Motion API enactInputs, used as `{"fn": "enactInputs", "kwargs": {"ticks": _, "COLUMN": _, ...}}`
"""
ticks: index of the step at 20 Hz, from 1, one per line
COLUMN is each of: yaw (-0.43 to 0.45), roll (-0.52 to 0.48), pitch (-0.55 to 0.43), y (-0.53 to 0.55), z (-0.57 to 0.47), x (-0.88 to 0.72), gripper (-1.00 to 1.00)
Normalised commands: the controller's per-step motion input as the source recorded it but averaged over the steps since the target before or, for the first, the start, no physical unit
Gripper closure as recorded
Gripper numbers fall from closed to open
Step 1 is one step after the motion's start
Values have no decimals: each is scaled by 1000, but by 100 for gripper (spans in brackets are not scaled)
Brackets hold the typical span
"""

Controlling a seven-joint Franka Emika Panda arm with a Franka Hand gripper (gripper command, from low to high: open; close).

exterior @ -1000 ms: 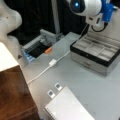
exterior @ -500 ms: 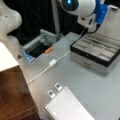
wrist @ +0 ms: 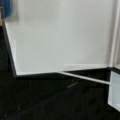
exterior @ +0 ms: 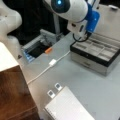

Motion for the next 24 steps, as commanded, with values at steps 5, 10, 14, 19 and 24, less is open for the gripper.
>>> {"fn": "enactInputs", "kwargs": {"ticks": 5, "yaw": 289, "roll": -516, "pitch": 3, "y": -439, "z": 90, "x": 12, "gripper": -100}}
{"fn": "enactInputs", "kwargs": {"ticks": 10, "yaw": 236, "roll": -870, "pitch": 12, "y": -288, "z": 130, "x": 28, "gripper": -100}}
{"fn": "enactInputs", "kwargs": {"ticks": 14, "yaw": 39, "roll": -743, "pitch": 9, "y": -192, "z": 94, "x": -18, "gripper": -100}}
{"fn": "enactInputs", "kwargs": {"ticks": 19, "yaw": -116, "roll": -588, "pitch": -18, "y": -148, "z": -88, "x": -82, "gripper": -100}}
{"fn": "enactInputs", "kwargs": {"ticks": 24, "yaw": -123, "roll": -431, "pitch": -68, "y": -134, "z": -196, "x": -17, "gripper": -100}}
